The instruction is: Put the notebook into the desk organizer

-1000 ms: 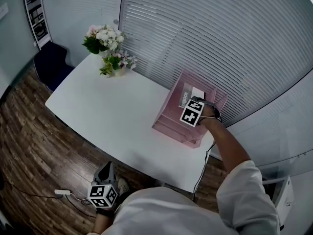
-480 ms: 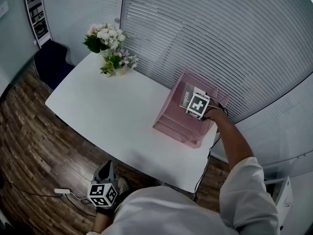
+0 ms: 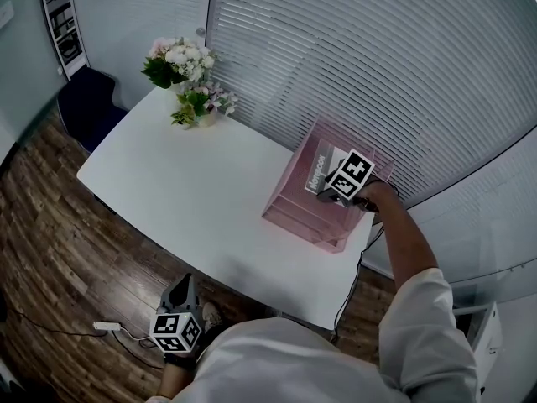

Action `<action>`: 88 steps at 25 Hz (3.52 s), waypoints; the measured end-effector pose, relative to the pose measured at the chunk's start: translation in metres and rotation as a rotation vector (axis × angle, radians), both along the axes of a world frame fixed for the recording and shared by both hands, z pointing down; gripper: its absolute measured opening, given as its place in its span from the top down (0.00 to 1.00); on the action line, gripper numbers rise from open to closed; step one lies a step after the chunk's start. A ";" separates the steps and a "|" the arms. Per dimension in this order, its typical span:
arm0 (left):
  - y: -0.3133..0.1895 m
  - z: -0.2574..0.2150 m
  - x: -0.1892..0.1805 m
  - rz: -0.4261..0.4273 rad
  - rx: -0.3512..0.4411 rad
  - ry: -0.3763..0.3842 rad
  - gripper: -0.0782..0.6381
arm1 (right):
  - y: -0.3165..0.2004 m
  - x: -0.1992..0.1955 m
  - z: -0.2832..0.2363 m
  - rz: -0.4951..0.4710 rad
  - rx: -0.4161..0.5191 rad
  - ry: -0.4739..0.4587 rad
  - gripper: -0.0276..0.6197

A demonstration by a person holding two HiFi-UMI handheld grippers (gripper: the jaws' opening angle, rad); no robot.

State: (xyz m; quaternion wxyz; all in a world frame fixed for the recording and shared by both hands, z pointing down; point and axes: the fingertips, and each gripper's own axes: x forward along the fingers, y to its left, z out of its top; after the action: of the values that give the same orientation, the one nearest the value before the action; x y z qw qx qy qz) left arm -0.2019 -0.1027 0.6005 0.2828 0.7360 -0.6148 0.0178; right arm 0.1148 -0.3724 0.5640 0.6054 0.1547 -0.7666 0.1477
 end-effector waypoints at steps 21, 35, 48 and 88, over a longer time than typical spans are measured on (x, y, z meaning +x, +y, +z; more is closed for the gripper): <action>-0.016 -0.008 0.019 0.059 0.010 0.000 0.88 | -0.014 -0.006 -0.011 0.370 0.135 -0.250 0.55; -0.025 -0.011 0.030 0.103 0.014 -0.012 0.88 | 0.042 -0.018 -0.063 0.441 0.415 -0.510 0.58; -0.033 -0.015 0.047 0.151 0.018 -0.032 0.88 | 0.097 -0.011 -0.087 0.448 0.635 -0.660 0.64; -0.028 -0.024 0.081 0.202 0.032 -0.061 0.88 | 0.167 0.027 -0.107 0.522 0.896 -0.728 0.93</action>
State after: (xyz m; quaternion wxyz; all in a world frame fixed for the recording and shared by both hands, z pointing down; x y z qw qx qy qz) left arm -0.1206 -0.1309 0.5760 0.2490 0.7977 -0.5461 0.0587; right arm 0.1421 -0.2054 0.4566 0.1263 0.5150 -0.8478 -0.0016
